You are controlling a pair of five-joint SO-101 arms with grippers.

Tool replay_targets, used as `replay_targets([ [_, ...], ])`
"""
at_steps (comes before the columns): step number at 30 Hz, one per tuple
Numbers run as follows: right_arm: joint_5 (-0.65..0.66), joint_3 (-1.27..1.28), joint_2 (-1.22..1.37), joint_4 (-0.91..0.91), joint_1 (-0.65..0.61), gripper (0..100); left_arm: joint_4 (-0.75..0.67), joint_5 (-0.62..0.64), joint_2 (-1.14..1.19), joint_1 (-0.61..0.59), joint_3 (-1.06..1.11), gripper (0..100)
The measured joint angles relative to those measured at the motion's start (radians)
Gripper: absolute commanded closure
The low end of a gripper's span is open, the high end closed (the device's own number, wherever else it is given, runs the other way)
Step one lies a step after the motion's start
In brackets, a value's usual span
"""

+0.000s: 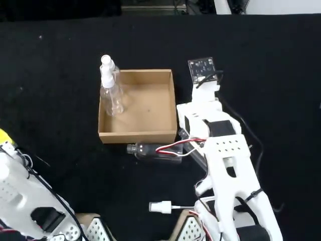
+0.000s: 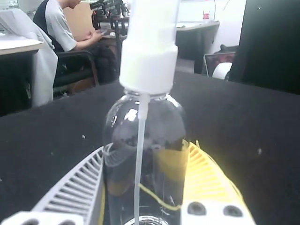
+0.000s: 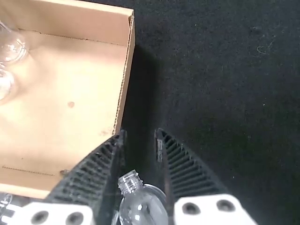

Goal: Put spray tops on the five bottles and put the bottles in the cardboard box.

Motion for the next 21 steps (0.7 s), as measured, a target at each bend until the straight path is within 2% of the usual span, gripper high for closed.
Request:
replay_targets([
  [5,0.000,0.000,0.000,0.000,0.000,92.0,-0.026,0.000,0.133,-0.026,-0.069,97],
  [13,0.000,0.000,0.000,-0.002,0.000,92.0,-0.040,-0.003,0.181,-0.035,-0.109,96],
  [21,0.000,0.000,0.000,-0.006,0.000,92.0,-0.040,-0.003,0.181,-0.038,-0.109,75],
])
